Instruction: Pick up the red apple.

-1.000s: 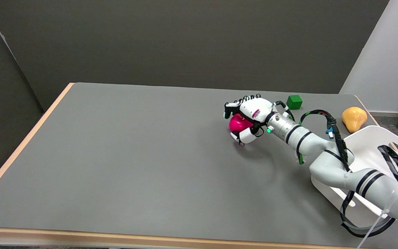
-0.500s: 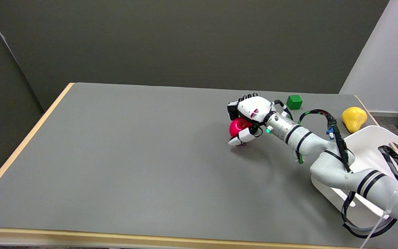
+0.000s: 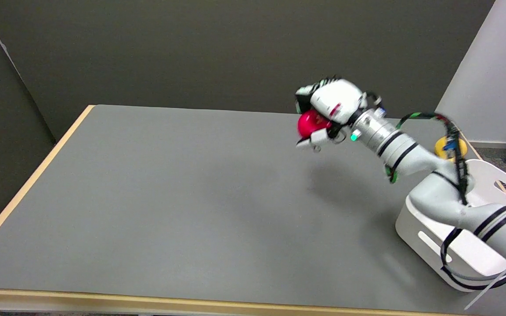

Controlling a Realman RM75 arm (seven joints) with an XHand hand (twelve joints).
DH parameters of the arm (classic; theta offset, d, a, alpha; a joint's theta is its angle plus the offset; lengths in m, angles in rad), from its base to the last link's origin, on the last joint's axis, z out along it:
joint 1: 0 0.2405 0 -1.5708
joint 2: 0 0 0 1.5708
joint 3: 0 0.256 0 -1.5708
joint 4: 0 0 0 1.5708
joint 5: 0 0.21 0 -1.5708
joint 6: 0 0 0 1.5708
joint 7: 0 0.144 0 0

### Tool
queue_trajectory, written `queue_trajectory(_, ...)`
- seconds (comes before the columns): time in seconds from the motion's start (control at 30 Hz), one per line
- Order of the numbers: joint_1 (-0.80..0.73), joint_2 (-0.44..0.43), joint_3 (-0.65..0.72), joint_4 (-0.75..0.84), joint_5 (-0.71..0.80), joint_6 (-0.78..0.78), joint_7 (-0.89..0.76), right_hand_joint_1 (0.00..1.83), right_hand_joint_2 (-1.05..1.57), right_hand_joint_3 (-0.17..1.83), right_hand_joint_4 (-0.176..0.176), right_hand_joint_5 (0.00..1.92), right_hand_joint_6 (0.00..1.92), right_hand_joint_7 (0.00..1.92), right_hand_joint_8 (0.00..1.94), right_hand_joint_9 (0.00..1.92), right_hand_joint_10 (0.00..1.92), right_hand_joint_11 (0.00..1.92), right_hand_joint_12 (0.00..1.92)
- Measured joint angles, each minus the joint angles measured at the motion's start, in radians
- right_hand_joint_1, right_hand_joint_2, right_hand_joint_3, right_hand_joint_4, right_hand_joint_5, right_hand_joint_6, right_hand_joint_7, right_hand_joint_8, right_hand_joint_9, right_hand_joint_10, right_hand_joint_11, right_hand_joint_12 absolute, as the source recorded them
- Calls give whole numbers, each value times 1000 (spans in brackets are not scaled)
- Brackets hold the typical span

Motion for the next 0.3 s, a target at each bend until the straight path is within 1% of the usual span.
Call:
queue_trajectory(0.03, -9, 6, 27, 25, 0, -11, -18, 1349, 940, 572, -158, 691, 1637, 871, 1274, 758, 1472, 621, 1659)
queue_trajectory(0.1, -26, 13, 79, 65, 0, -31, -45, 1349, 964, 516, -156, 693, 1617, 875, 1251, 760, 1451, 636, 1668)
queue_trajectory(0.17, -49, 21, 144, 109, 3, -59, -80, 1345, 1015, 412, -155, 684, 1604, 864, 1232, 754, 1422, 666, 1561)
queue_trajectory(0.23, -69, 26, 194, 139, 8, -86, -109, 1349, 951, 540, -156, 698, 1620, 876, 1257, 765, 1450, 643, 1670)
queue_trajectory(0.3, -93, 31, 255, 171, 16, -117, -140, 1349, 943, 556, -155, 700, 1624, 876, 1262, 767, 1455, 641, 1683)
